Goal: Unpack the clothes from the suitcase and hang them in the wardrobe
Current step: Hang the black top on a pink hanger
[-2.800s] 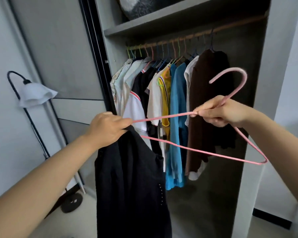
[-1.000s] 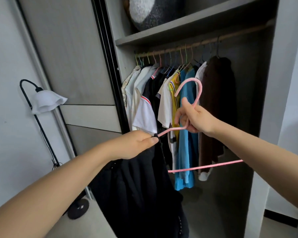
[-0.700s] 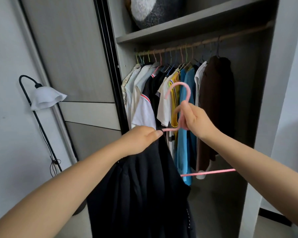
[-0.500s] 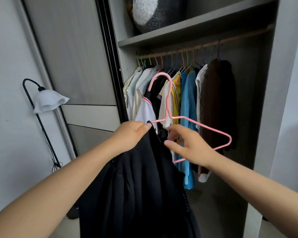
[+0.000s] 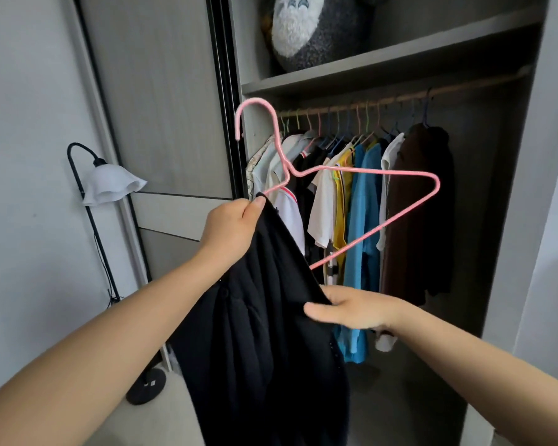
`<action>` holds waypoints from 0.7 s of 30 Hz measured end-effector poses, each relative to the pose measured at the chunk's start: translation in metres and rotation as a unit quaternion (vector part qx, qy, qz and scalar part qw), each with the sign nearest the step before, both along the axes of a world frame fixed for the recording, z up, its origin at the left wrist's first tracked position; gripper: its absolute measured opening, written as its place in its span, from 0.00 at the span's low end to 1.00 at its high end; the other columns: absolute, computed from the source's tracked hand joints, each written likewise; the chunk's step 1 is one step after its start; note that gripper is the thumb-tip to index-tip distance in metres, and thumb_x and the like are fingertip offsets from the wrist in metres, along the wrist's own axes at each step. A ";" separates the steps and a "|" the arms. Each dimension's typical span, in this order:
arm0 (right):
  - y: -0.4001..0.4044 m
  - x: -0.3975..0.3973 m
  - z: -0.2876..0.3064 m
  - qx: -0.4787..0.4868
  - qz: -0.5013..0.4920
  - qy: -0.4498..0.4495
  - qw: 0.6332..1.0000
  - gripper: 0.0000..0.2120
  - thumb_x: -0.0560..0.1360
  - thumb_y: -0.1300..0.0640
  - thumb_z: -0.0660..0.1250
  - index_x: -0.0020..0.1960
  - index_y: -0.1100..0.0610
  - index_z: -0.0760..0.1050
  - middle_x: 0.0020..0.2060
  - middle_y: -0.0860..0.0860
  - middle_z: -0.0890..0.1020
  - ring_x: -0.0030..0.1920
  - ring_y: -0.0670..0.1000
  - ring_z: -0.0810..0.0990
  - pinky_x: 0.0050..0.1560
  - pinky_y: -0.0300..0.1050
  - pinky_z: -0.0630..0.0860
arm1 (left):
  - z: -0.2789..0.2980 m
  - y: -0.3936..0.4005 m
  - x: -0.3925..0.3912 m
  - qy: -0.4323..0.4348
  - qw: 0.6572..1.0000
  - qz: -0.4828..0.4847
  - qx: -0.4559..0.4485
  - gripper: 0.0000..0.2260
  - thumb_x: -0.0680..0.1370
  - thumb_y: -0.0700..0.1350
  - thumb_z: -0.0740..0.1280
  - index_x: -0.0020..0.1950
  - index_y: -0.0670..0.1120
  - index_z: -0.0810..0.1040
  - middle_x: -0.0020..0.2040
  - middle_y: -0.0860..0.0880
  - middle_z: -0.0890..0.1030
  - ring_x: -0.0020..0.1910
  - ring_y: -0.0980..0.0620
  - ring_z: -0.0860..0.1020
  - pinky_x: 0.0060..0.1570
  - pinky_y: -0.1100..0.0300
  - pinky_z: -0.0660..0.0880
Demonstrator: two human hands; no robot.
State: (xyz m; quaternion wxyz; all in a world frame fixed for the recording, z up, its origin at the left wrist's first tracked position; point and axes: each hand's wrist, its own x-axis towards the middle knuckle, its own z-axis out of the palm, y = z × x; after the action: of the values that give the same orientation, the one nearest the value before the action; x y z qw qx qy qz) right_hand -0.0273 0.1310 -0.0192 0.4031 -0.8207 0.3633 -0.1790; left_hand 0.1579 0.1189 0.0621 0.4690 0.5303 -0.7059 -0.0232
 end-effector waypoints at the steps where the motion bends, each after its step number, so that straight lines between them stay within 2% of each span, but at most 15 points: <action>1: -0.002 -0.005 0.001 -0.064 0.001 0.063 0.996 0.07 0.78 0.53 0.60 0.56 0.49 0.70 0.54 0.47 0.78 0.57 0.46 0.77 0.60 0.39 0.72 | -0.001 0.001 0.002 0.010 1.000 0.002 -0.010 0.22 0.81 0.49 0.55 0.28 0.45 0.57 0.27 0.49 0.61 0.27 0.53 0.61 0.26 0.64 0.58; 2: -0.004 -0.012 0.003 -0.136 -0.022 0.096 0.986 0.07 0.77 0.54 0.62 0.55 0.52 0.72 0.53 0.49 0.79 0.55 0.46 0.77 0.58 0.38 0.73 | -0.003 0.002 0.006 0.023 1.000 0.006 -0.015 0.22 0.81 0.49 0.55 0.28 0.45 0.57 0.27 0.49 0.61 0.27 0.53 0.60 0.26 0.63 0.58; 4: -0.007 -0.032 0.013 -0.258 -0.123 0.075 0.956 0.06 0.74 0.57 0.67 0.50 0.58 0.75 0.45 0.50 0.80 0.47 0.44 0.78 0.49 0.33 0.72 | -0.005 0.005 0.014 0.045 0.999 0.015 -0.013 0.22 0.81 0.48 0.56 0.28 0.45 0.56 0.26 0.49 0.60 0.27 0.52 0.59 0.28 0.62 0.56; 5: -0.008 -0.044 0.019 -0.297 -0.174 0.049 0.938 0.04 0.72 0.60 0.69 0.45 0.56 0.75 0.40 0.48 0.79 0.42 0.41 0.77 0.44 0.32 0.70 | -0.007 0.008 0.016 0.046 0.999 0.015 -0.015 0.22 0.81 0.48 0.56 0.28 0.45 0.55 0.26 0.48 0.59 0.27 0.52 0.59 0.28 0.62 0.57; 6: -0.009 -0.054 0.024 -0.324 -0.230 0.018 0.918 0.08 0.71 0.64 0.70 0.41 0.53 0.72 0.37 0.46 0.77 0.39 0.40 0.76 0.41 0.32 0.68 | -0.010 0.011 0.017 0.040 0.999 0.011 -0.021 0.22 0.81 0.47 0.56 0.27 0.45 0.55 0.25 0.49 0.59 0.27 0.53 0.59 0.28 0.63 0.58; 7: -0.010 -0.060 0.029 -0.340 -0.276 -0.001 0.899 0.13 0.69 0.67 0.70 0.38 0.53 0.69 0.35 0.46 0.76 0.37 0.42 0.76 0.40 0.34 0.67 | -0.012 0.014 0.014 0.033 0.999 0.002 -0.026 0.23 0.81 0.46 0.56 0.27 0.45 0.55 0.25 0.49 0.59 0.26 0.53 0.59 0.28 0.64 0.59; 8: -0.011 -0.063 0.034 -0.359 -0.320 -0.017 0.877 0.13 0.67 0.69 0.69 0.38 0.55 0.68 0.35 0.50 0.77 0.38 0.49 0.77 0.40 0.38 0.66 | -0.013 0.014 0.011 0.029 0.999 -0.009 -0.028 0.23 0.81 0.46 0.56 0.27 0.45 0.55 0.25 0.49 0.59 0.26 0.54 0.59 0.27 0.64 0.59; 9: -0.013 -0.064 0.040 -0.386 -0.365 -0.028 0.847 0.12 0.67 0.70 0.68 0.40 0.58 0.67 0.37 0.56 0.78 0.39 0.56 0.77 0.40 0.42 0.67 | -0.014 0.014 0.006 0.036 0.999 -0.017 -0.023 0.23 0.81 0.46 0.56 0.27 0.45 0.54 0.25 0.49 0.58 0.26 0.54 0.59 0.27 0.64 0.58; 11: -0.013 -0.062 0.050 -0.426 -0.447 -0.056 0.785 0.12 0.67 0.70 0.67 0.49 0.65 0.69 0.42 0.64 0.78 0.44 0.62 0.77 0.44 0.48 0.70 | -0.013 0.010 0.000 0.065 0.998 -0.027 0.000 0.23 0.81 0.47 0.55 0.28 0.45 0.54 0.26 0.50 0.58 0.27 0.53 0.58 0.27 0.62 0.56; 13: -0.016 -0.059 0.059 -0.459 -0.492 -0.032 0.739 0.15 0.68 0.69 0.66 0.54 0.68 0.69 0.46 0.64 0.78 0.47 0.65 0.77 0.47 0.52 0.70 | -0.010 0.005 0.000 0.081 0.996 -0.030 0.015 0.22 0.81 0.49 0.54 0.28 0.45 0.55 0.26 0.50 0.59 0.28 0.53 0.59 0.28 0.60 0.56; 15: -0.017 -0.060 0.064 -0.537 -0.495 0.009 0.683 0.10 0.68 0.65 0.62 0.47 0.69 0.73 0.42 0.65 0.77 0.44 0.66 0.76 0.45 0.51 0.67 | -0.009 0.001 0.003 0.072 0.997 -0.030 0.017 0.22 0.81 0.49 0.53 0.28 0.45 0.55 0.26 0.49 0.59 0.27 0.53 0.59 0.27 0.63 0.57; 17: -0.017 -0.066 0.066 -0.605 -0.480 0.032 0.635 0.11 0.65 0.60 0.57 0.38 0.68 0.72 0.37 0.65 0.75 0.41 0.66 0.74 0.42 0.50 0.66 | -0.013 0.000 0.005 0.059 0.998 -0.025 0.012 0.22 0.81 0.49 0.53 0.28 0.45 0.55 0.26 0.49 0.60 0.27 0.54 0.60 0.26 0.66 0.61; 19: -0.014 -0.072 0.066 -0.627 -0.485 0.066 0.606 0.11 0.64 0.59 0.58 0.35 0.67 0.71 0.44 0.67 0.76 0.50 0.64 0.69 0.46 0.56 0.71 | -0.018 0.002 0.006 0.052 0.998 -0.029 0.006 0.22 0.81 0.48 0.53 0.28 0.44 0.56 0.26 0.49 0.61 0.27 0.54 0.60 0.27 0.68 0.62; 21: -0.007 -0.076 0.069 -0.596 -0.511 0.101 0.610 0.10 0.66 0.58 0.60 0.37 0.67 0.72 0.59 0.70 0.71 0.64 0.67 0.62 0.59 0.67 0.64 | -0.021 0.003 0.004 0.055 0.998 -0.038 -0.005 0.22 0.81 0.47 0.54 0.28 0.44 0.56 0.26 0.49 0.61 0.27 0.55 0.60 0.28 0.69 0.63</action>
State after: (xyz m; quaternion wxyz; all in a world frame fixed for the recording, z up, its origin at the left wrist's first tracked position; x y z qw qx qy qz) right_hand -0.1033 0.1241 0.0497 -0.3716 -0.5736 0.5754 -0.4492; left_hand 0.1619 0.1221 0.0409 0.5085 0.4985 -0.6988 -0.0673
